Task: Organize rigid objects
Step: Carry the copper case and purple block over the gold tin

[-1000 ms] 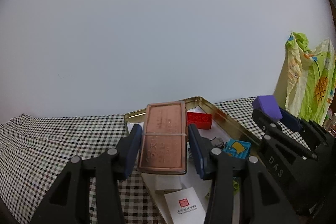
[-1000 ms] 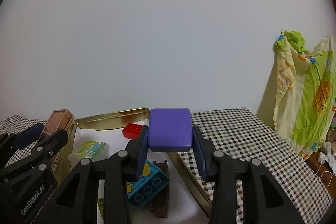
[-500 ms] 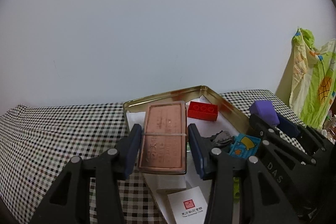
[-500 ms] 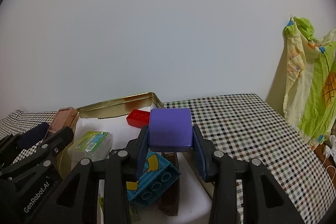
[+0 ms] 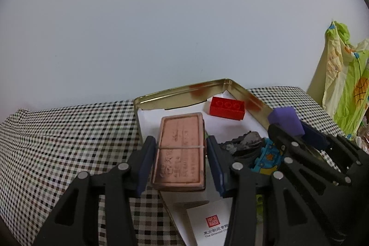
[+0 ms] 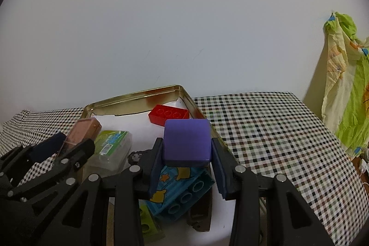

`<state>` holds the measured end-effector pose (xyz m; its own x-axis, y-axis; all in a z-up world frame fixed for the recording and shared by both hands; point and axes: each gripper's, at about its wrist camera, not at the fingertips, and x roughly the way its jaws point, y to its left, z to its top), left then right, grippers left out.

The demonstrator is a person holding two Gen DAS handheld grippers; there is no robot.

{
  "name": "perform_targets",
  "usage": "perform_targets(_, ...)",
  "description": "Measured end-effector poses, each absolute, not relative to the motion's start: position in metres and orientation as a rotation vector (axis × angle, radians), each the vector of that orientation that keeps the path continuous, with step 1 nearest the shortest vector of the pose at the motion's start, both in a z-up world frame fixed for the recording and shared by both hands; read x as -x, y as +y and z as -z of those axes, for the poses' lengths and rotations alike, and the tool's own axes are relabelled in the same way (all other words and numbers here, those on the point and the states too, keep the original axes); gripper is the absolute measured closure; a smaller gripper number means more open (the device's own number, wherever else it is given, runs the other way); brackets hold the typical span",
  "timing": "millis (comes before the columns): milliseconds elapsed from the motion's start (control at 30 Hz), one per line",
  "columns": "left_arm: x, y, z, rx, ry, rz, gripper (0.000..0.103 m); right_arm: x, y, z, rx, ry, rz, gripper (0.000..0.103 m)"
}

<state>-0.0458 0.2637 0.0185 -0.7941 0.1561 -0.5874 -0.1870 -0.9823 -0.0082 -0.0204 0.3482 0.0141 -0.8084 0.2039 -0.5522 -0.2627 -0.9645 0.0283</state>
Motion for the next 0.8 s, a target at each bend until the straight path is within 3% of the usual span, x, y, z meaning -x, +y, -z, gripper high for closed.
perform_targets(800,0.052,0.26,-0.013,0.911,0.144,-2.845,0.059,0.032,0.346,-0.008,0.916,0.159,-2.785,0.06)
